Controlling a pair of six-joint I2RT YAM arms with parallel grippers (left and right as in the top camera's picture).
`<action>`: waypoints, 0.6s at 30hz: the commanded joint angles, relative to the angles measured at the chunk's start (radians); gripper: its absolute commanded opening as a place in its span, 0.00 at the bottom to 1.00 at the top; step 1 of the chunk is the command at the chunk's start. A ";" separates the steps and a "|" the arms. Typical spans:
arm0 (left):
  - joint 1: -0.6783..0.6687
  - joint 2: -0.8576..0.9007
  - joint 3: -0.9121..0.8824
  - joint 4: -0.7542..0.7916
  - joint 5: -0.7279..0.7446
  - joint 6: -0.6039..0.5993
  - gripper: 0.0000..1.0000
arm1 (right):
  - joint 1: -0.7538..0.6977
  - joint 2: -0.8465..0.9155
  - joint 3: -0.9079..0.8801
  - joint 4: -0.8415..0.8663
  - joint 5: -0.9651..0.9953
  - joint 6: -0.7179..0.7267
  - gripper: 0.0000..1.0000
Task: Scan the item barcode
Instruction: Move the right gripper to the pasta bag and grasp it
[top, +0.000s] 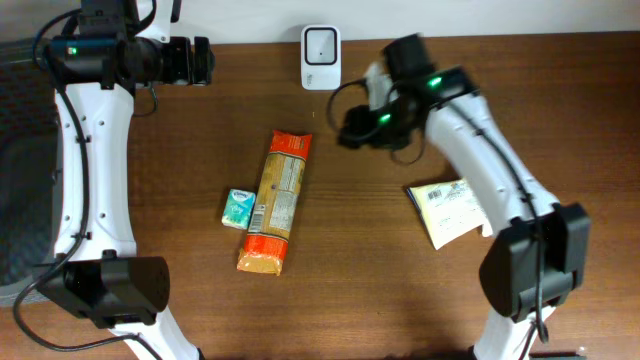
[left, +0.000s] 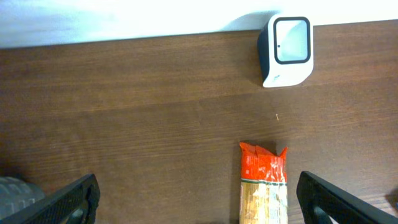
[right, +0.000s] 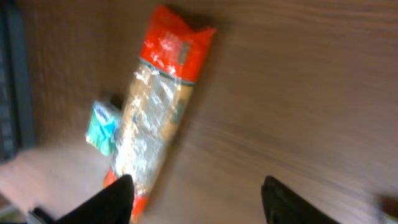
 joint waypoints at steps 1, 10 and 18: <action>0.002 -0.016 0.005 0.002 0.003 0.016 0.99 | 0.097 -0.003 -0.160 0.167 -0.015 0.216 0.65; 0.002 -0.016 0.005 0.001 0.003 0.016 0.99 | 0.249 0.050 -0.463 0.679 0.003 0.517 0.66; 0.002 -0.016 0.005 0.002 0.004 0.016 0.99 | 0.329 0.155 -0.464 0.779 0.003 0.604 0.60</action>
